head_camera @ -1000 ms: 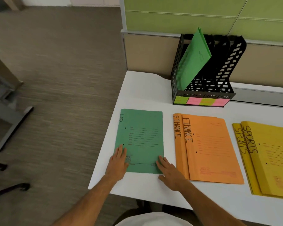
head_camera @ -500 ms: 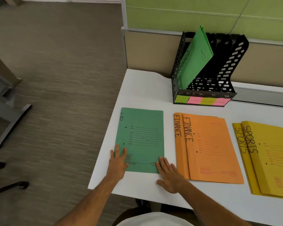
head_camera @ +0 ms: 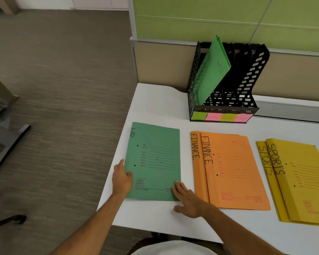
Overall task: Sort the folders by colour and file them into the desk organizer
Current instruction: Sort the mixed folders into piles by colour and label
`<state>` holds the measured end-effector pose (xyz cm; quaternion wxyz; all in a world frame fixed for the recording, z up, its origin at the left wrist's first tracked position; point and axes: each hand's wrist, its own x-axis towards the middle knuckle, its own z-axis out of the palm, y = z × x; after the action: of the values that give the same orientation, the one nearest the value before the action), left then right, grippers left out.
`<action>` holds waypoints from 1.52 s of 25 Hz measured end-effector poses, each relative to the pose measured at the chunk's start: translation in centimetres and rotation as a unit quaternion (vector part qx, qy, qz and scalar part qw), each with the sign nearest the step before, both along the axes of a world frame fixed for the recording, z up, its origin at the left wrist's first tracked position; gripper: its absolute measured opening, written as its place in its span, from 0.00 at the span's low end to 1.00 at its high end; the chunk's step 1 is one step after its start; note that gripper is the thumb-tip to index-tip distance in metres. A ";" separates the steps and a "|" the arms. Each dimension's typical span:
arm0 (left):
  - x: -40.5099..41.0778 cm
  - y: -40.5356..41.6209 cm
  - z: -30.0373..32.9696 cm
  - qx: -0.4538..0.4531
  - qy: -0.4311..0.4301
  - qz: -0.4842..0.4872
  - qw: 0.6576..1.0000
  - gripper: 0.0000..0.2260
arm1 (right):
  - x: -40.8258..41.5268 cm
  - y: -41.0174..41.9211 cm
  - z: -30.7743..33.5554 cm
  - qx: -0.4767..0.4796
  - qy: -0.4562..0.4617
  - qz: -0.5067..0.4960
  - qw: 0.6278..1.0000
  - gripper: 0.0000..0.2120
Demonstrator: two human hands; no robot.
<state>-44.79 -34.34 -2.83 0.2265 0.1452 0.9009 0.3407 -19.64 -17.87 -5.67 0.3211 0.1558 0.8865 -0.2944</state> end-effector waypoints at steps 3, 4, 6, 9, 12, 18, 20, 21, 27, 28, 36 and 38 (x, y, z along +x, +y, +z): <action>-0.7 1.2 0.5 0.062 -0.066 0.053 0.994 0.17 | 0.1 0.7 0.2 -0.063 0.031 -0.067 0.995 0.37; -1.0 1.5 0.8 0.079 -0.084 0.067 0.991 0.16 | 0.1 0.9 0.3 -0.096 0.052 -0.116 0.987 0.35; -1.5 2.0 1.2 0.099 -0.099 0.076 0.987 0.15 | 0.0 1.3 0.6 -0.160 0.091 -0.239 0.953 0.29; -1.7 2.6 1.8 0.139 -0.118 0.064 0.981 0.14 | -0.5 2.3 1.4 -0.243 0.143 -0.412 0.866 0.17; -1.7 4.0 2.6 0.169 -0.144 0.061 0.973 0.15 | -1.0 4.2 3.4 -0.247 0.188 -0.512 0.801 0.21; -1.7 7.8 4.6 0.211 -0.195 0.037 0.957 0.20 | -2.4 9.5 9.0 -0.348 0.267 -0.574 0.692 0.17; -1.8 9.4 5.2 0.222 -0.207 0.013 0.953 0.20 | -2.3 11.3 11.0 -0.379 0.272 -0.544 0.698 0.16; -1.8 10.3 5.4 0.229 -0.214 0.002 0.950 0.20 | -2.1 12.3 12.0 -0.391 0.268 -0.531 0.702 0.16; -1.9 16.4 6.9 0.241 -0.245 -0.070 0.937 0.19 | -1.3 16.9 17.9 -0.333 0.280 -0.501 0.748 0.11; -1.8 17.5 7.2 0.242 -0.241 -0.081 0.936 0.19 | -1.3 17.4 18.7 -0.317 0.302 -0.497 0.749 0.12; -2.3 28.9 9.6 0.280 -0.182 -0.173 0.926 0.17 | -2.3 22.4 25.0 -0.111 0.443 -0.458 0.763 0.13; -2.4 31.0 9.2 0.247 -0.142 -0.216 0.934 0.18 | -2.7 23.8 26.2 -0.074 0.453 -0.454 0.764 0.13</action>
<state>-47.18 -3.38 6.39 0.3771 0.3376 0.6935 0.5127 -22.32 5.97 20.58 -0.2782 0.3641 0.7302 -0.5067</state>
